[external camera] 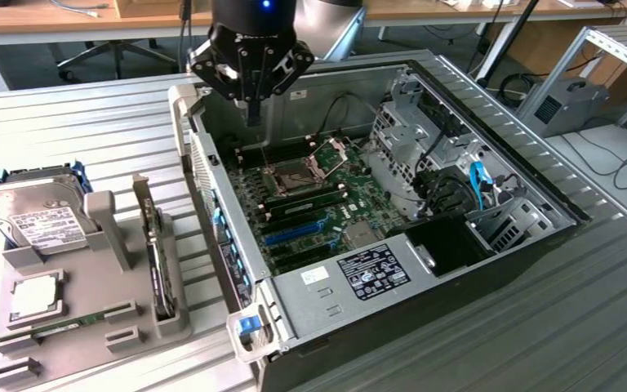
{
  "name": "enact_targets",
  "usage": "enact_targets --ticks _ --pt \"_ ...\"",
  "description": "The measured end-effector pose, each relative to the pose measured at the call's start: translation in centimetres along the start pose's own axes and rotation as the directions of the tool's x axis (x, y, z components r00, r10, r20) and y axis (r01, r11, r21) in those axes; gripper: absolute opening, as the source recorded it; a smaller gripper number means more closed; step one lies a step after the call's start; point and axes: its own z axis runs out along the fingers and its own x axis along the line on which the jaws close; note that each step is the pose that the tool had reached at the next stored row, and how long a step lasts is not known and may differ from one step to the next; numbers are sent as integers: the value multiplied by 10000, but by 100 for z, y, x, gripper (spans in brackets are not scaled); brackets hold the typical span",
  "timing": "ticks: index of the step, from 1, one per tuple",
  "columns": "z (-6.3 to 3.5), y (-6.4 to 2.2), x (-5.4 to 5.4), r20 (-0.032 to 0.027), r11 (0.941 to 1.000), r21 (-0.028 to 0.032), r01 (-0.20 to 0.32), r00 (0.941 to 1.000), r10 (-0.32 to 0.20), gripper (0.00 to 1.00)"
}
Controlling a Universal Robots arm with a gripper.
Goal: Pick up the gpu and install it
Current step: 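Reach for the gpu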
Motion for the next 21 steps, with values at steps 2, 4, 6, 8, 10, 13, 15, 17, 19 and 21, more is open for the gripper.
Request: enact_targets --ticks 2,4,6,8,10,13,15,17,19,21 --pt "0 -1 8 0 10000 0 0 10000 0 11" --pt "0 -1 14 0 10000 0 1 10000 -1 11" --pt "-1 -2 22 0 10000 0 0 10000 0 11" --pt "-1 -2 29 0 10000 0 0 10000 0 11" --pt "-1 -3 35 0 10000 0 0 10000 0 11" --pt "-1 -3 43 0 10000 -1 0 10000 0 11" --pt "-1 -4 49 0 10000 0 0 10000 0 11" --pt "-1 -4 52 0 10000 0 0 10000 0 11" --pt "-2 -4 56 0 10000 0 0 10000 0 11" --pt "-2 -5 64 0 10000 0 0 10000 0 11"
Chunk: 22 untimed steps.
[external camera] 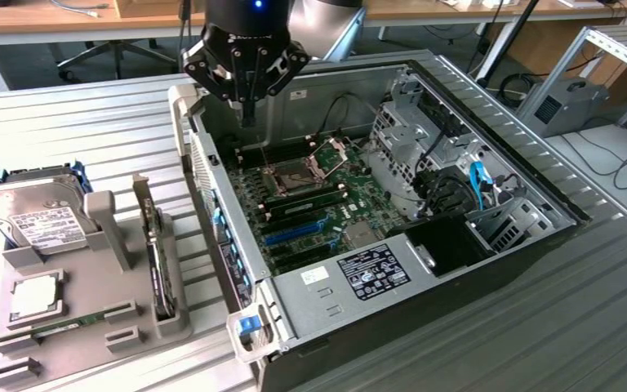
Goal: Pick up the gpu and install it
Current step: 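Reach for the gpu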
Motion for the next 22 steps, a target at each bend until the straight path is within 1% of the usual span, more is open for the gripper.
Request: enact_targets --ticks 22 --pt "-1 -4 56 0 10000 0 0 10000 0 11"
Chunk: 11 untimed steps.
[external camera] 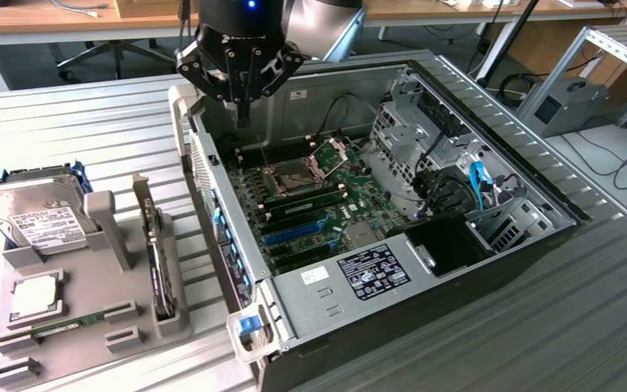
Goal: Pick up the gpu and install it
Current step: 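Reach for the gpu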
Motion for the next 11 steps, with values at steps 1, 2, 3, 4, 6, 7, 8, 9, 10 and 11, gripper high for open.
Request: enact_targets --ticks 1,2,3,4,6,7,8,9,10,11 --pt "0 0 3 0 10000 0 -1 10000 1 11" --pt "0 0 5 0 10000 0 -1 10000 1 11" --pt "0 -1 7 0 10000 0 0 10000 0 11" --pt "0 -1 9 0 10000 0 -1 10000 1 11" --pt "-1 -1 13 0 10000 1 0 10000 0 11" --pt "0 -1 16 0 10000 0 0 10000 0 11" --pt "0 -1 18 0 10000 -1 -1 10000 1 11" --pt "-1 -1 20 0 10000 0 -1 10000 1 11" --pt "0 -2 22 0 10000 0 0 10000 0 11" --pt "-1 -2 25 0 10000 0 -1 10000 1 11"
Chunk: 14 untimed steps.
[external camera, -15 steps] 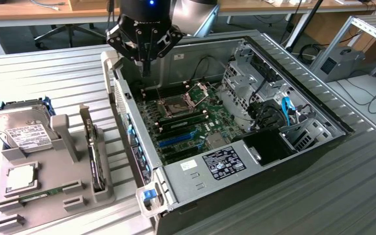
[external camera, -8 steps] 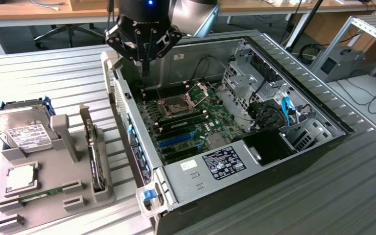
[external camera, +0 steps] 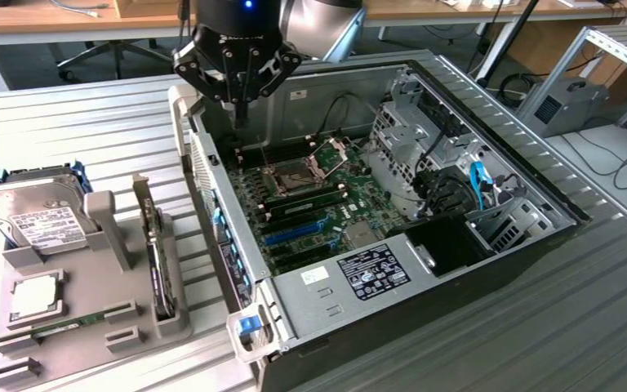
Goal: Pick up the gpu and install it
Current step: 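Reach for the gpu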
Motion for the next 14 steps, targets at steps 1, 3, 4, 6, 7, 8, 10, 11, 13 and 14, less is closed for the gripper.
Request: enact_targets --ticks 1,3,4,6,7,8,10,11,13,14 --pt "0 0 2 0 10000 0 1 10000 -1 11" --pt "0 -1 8 0 10000 1 -1 10000 1 11" --pt "0 -1 11 0 10000 0 0 10000 0 11" --pt "-1 -1 17 0 10000 0 0 10000 0 11" --pt "0 -1 17 0 10000 0 1 10000 -1 11" --pt "-1 -1 17 0 10000 0 2 10000 -2 11" --pt "-1 -2 23 0 10000 0 0 10000 0 11" --pt "0 -2 27 0 10000 0 -1 10000 1 11" --pt "-1 -3 34 0 10000 1 0 10000 0 11" --pt "-1 -3 37 0 10000 1 0 10000 0 11"
